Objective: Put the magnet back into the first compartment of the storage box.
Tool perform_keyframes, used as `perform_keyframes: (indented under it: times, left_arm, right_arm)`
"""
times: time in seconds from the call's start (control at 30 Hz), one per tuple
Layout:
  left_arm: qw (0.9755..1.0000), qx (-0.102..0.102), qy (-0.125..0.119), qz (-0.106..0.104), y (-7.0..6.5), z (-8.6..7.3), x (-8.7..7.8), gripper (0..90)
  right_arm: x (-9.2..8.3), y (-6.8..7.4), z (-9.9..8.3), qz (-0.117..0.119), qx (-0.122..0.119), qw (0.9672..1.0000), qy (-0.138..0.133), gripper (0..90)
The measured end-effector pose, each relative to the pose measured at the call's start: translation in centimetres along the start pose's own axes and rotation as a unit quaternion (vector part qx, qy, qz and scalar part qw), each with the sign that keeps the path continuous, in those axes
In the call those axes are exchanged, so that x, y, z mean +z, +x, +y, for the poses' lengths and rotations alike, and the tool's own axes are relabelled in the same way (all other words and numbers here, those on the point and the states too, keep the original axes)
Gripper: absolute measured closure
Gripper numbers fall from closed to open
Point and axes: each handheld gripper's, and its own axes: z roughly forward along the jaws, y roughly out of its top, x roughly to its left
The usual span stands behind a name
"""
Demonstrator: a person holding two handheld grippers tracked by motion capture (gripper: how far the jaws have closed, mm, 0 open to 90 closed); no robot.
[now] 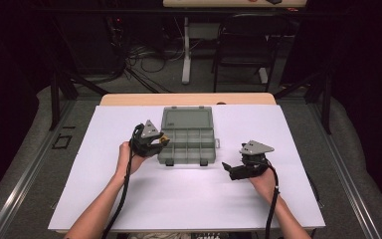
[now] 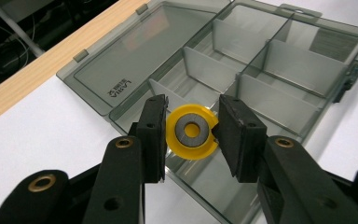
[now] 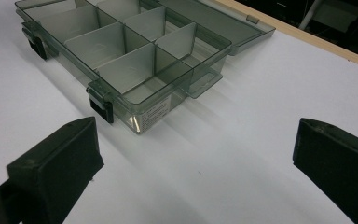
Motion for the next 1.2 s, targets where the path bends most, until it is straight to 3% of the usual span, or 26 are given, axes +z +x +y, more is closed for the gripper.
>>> perform_keyframes:
  times: [0.67,1.2]
  left_arm:
    - [0.9998,-0.018,0.006,0.01,1.2,0.9,1.8,63.4]
    - [0.9987,-0.039,0.03,0.012,2.4,0.9,3.3,63.4]
  right_arm:
    - [0.1,-0.1,0.0,-0.001,0.001,1.0,0.001,0.0]
    - [0.2,-0.3,0.2,0.001,-0.001,1.0,-0.001,0.0]
